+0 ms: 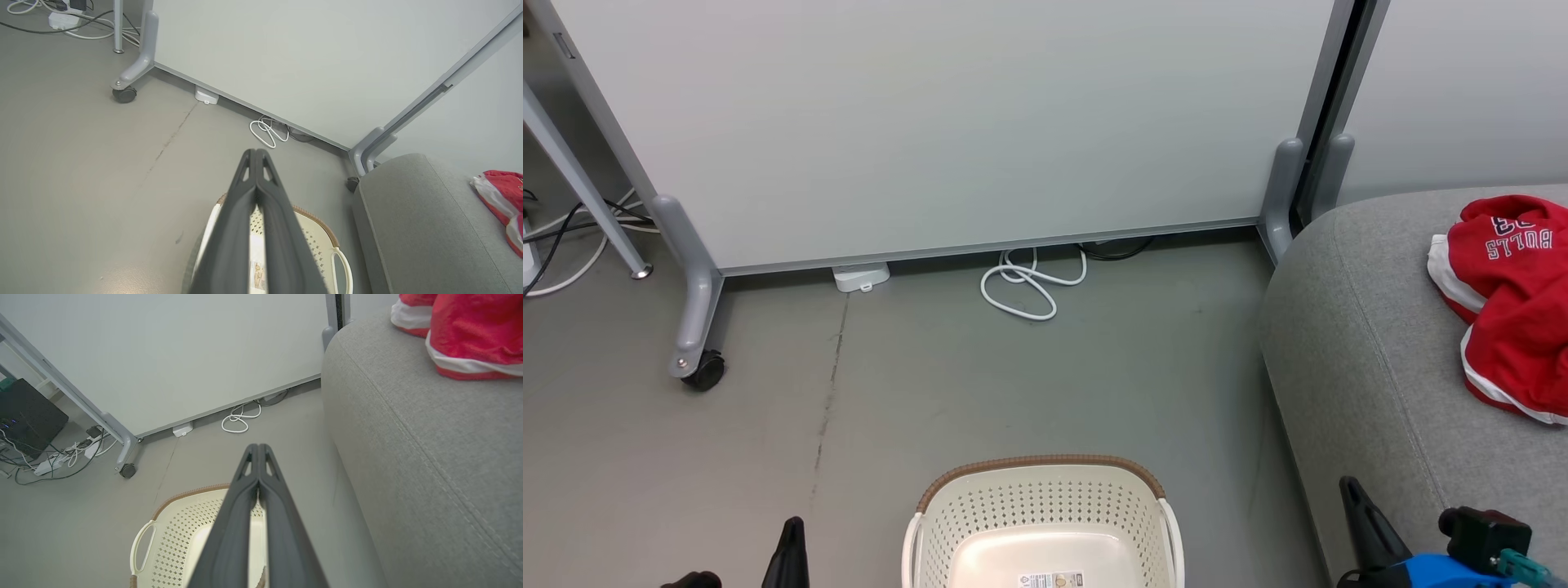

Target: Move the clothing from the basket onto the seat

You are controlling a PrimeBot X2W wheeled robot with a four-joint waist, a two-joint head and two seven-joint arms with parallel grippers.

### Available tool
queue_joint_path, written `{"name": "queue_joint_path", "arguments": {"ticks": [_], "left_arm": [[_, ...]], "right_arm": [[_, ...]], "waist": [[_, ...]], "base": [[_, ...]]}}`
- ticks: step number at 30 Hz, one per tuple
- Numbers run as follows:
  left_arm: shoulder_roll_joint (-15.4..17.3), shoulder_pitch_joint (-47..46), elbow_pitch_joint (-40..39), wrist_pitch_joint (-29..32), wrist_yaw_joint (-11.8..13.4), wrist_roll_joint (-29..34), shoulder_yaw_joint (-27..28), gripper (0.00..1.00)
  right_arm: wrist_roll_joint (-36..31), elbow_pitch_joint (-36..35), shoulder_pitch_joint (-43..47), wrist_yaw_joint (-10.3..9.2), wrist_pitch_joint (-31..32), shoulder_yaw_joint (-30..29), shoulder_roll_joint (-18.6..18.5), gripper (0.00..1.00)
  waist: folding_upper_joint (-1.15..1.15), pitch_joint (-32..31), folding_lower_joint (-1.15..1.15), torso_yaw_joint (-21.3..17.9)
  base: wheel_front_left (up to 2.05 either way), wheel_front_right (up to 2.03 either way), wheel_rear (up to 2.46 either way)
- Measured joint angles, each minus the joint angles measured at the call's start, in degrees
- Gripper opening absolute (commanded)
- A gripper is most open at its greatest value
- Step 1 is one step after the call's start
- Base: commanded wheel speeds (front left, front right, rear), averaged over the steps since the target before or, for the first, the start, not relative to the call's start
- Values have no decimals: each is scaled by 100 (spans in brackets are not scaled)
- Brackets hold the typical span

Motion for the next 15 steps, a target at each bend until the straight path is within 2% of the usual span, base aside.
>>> {"name": "queue_joint_path", "arguments": {"ticks": [15], "left_arm": [[-51,-202,-216,356,0,-1185,193,0]], "right_arm": [[1484,-98,-137,-1,213,-69,-1,0]], "waist": [[0,9,0,-10]], "base": [[0,0,0]]}}
